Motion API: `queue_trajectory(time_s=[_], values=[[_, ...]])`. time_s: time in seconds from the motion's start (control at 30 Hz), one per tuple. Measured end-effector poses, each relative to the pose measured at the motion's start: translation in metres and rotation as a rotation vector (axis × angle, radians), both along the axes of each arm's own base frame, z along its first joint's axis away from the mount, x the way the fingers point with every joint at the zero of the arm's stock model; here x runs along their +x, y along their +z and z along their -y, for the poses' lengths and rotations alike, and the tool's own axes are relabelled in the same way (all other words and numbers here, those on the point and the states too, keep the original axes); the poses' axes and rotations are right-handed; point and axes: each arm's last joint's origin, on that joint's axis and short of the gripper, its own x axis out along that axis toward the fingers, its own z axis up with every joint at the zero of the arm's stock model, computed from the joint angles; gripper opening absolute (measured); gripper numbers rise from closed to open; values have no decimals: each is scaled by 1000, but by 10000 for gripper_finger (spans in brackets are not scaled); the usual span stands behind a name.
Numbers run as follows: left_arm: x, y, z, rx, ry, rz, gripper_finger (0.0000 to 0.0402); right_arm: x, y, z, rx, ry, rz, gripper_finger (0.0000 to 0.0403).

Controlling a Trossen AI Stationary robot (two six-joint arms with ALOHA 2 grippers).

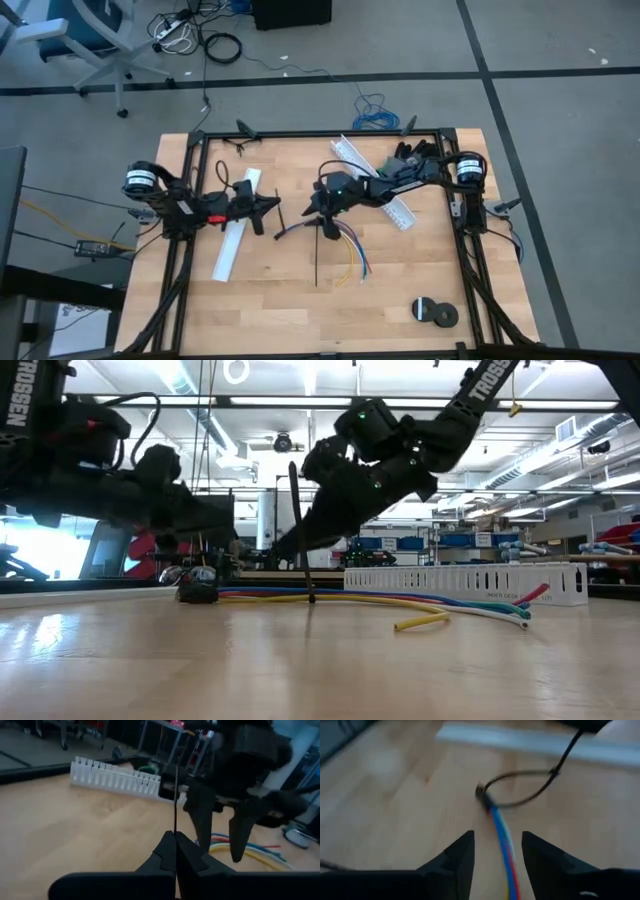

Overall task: Ziptie cables
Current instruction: Wrap the cable wires with black zip tie

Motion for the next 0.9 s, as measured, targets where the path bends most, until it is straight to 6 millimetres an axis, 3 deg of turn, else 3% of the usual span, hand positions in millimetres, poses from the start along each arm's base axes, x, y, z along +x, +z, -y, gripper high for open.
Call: queue_trajectory(time_s=[0.27,0.7,0.8,0.9], values=[[2,1,2,-77,-69,17,0,20,17,-6,-161,60,-158,136],[3,-1,2,-127,-77,3,0,53,-24,-4,-279,87,-319,122],[3,-3,2,-134,-74,-9,0,49,-26,-2,-299,85,-380,94],[2,-3,2,-134,-74,-9,0,42,-25,3,-279,85,-443,25]])
